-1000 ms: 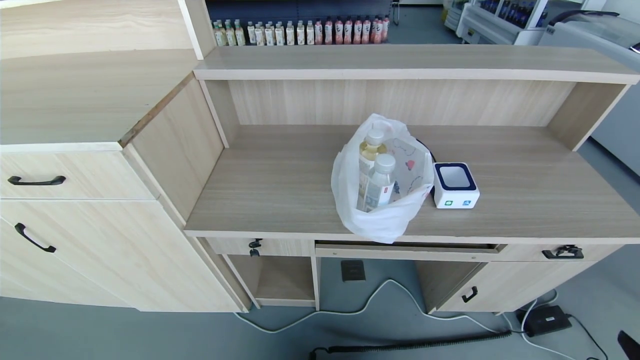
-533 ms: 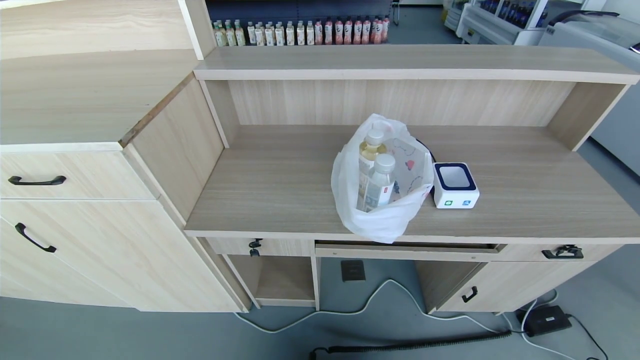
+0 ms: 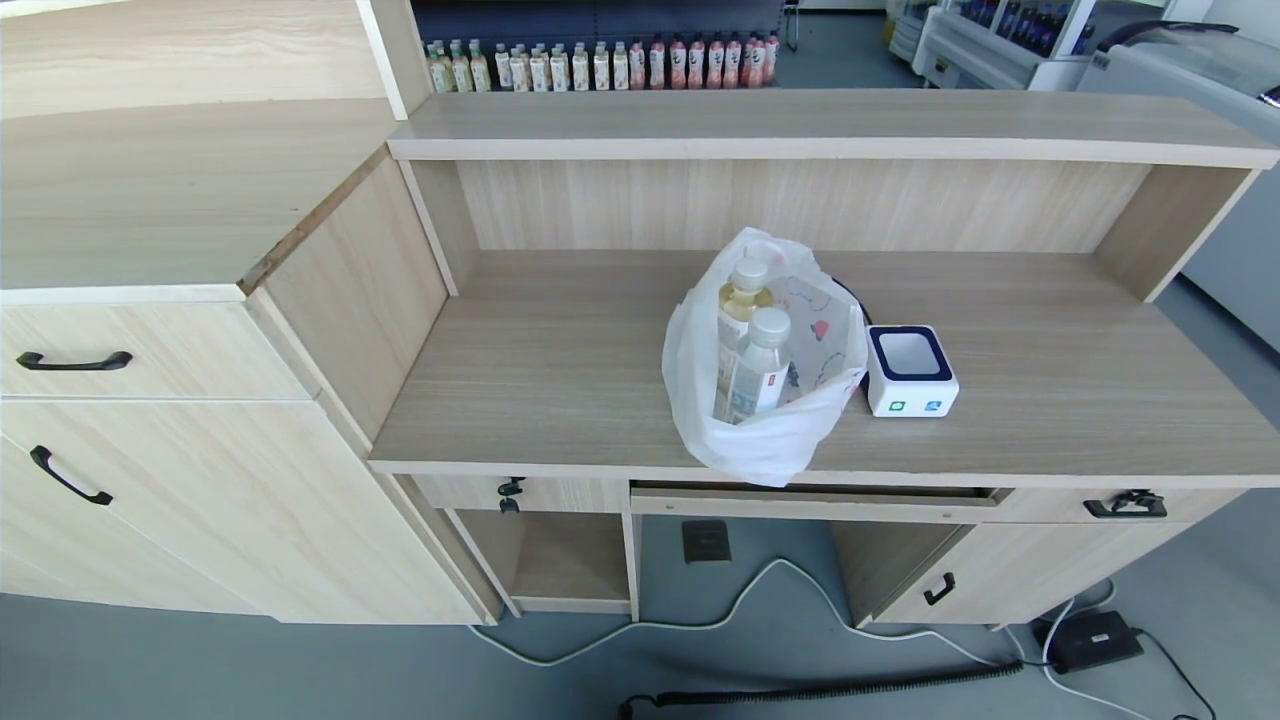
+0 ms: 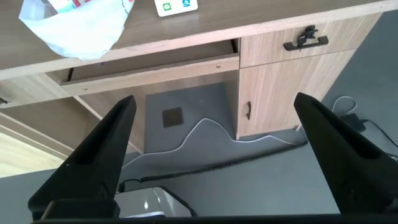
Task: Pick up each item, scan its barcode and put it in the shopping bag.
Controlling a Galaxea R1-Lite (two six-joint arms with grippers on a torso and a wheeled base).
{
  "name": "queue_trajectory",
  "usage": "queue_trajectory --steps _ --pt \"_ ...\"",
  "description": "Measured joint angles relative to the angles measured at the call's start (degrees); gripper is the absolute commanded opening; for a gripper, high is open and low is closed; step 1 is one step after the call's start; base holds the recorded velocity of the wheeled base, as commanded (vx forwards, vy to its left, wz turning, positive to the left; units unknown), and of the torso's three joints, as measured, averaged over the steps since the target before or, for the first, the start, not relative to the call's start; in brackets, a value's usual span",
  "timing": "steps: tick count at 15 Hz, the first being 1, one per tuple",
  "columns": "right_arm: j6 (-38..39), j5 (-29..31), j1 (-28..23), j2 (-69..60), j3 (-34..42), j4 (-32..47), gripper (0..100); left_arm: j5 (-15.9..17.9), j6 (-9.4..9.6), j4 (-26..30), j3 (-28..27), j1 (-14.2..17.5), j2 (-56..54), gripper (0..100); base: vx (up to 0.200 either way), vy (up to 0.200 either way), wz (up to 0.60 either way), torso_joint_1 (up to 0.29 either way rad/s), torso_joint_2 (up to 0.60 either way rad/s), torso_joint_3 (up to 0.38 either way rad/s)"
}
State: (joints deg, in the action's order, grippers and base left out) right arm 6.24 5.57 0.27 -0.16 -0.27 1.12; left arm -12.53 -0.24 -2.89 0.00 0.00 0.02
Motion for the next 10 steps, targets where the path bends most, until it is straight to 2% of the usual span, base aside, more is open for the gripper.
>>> queue_trajectory --steps 10 --pt "0.0 0.0 0.0 0.0 0.0 0.1 100 0.0 0.02 0.0 0.0 0.0 0.0 100 0.000 0.000 0.00 0.000 0.00 0.000"
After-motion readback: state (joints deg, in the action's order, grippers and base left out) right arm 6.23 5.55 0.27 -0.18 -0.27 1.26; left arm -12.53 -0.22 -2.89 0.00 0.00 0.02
